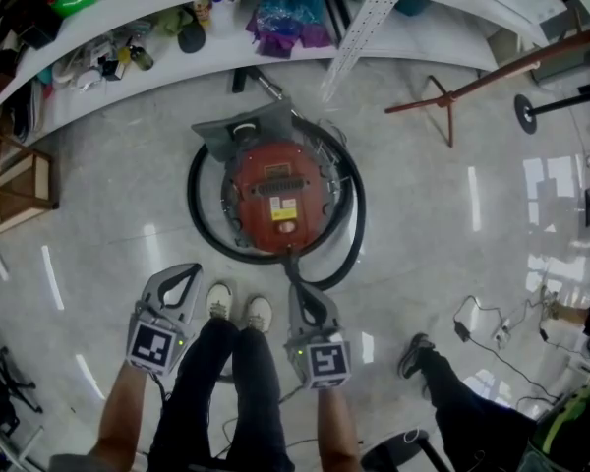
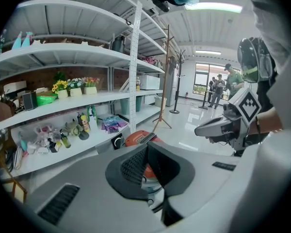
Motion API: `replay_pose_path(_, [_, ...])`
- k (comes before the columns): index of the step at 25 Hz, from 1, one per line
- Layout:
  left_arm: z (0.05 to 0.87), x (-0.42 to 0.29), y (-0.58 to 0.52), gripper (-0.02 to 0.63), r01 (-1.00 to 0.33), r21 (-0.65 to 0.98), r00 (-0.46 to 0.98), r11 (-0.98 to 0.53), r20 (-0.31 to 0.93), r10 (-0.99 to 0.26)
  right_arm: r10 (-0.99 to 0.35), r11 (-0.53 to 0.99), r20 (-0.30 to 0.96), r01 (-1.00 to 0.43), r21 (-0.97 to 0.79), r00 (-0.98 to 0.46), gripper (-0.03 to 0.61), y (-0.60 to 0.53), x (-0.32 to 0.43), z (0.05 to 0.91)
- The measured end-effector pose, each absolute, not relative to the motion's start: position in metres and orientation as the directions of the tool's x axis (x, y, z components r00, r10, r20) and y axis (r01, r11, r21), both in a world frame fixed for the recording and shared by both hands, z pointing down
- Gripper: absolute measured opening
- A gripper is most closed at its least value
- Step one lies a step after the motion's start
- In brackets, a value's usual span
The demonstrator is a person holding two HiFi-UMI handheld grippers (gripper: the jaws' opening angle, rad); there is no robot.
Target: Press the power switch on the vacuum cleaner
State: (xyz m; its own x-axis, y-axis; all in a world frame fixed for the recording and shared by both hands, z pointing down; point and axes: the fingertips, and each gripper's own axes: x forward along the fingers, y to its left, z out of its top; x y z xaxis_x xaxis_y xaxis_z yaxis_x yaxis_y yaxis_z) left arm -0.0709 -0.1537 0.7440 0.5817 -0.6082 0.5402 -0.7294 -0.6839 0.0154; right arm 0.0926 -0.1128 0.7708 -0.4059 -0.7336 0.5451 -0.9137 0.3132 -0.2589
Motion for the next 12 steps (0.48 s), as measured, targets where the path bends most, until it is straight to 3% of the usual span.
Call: replay_pose_path(12, [0.738, -0.069, -0.150, 0.008, -0.748, 0.070, 0.593, -0.660, 0.519, -0.616, -0.728, 0.337, 0.553, -0.914, -0.224, -0.404, 0.002, -0.137, 0.088, 0.797])
